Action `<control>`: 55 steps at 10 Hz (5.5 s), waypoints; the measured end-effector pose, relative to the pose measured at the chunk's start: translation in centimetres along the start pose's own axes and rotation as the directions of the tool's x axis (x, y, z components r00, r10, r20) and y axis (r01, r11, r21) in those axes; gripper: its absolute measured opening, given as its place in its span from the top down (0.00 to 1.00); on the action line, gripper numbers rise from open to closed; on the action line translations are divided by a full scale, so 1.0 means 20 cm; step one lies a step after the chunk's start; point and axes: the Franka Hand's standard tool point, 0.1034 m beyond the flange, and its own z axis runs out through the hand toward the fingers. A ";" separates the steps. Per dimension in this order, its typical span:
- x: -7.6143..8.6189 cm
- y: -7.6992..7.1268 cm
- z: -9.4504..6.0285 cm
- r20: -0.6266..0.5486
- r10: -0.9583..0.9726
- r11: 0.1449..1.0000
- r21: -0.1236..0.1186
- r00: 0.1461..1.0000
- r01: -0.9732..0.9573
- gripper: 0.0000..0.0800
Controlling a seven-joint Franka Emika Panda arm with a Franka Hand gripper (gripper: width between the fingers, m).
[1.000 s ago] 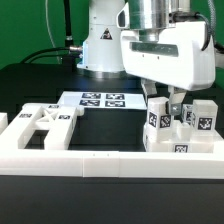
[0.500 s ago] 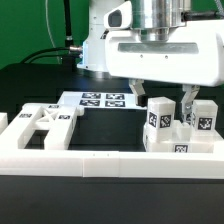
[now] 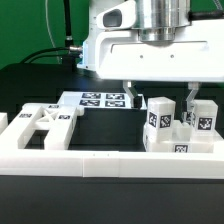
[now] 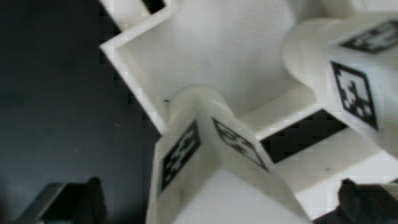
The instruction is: Assemble chair
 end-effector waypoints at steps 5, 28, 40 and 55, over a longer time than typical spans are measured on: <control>0.02 0.02 -0.01 0.002 -0.406 0.914 -0.016 0.914 0.406 0.19; 0.02 0.01 0.01 0.015 0.806 0.591 0.030 0.592 -0.806 0.64; 0.02 0.00 0.01 -0.010 0.194 0.981 -0.008 0.981 -0.194 0.19; 0.02 0.01 0.02 -0.011 -0.174 0.984 -0.030 0.985 0.174 0.64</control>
Offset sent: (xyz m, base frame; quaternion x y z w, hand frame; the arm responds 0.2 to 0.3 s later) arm 0.0059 0.0014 0.0016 -0.0079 -0.0133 -0.2340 0.9721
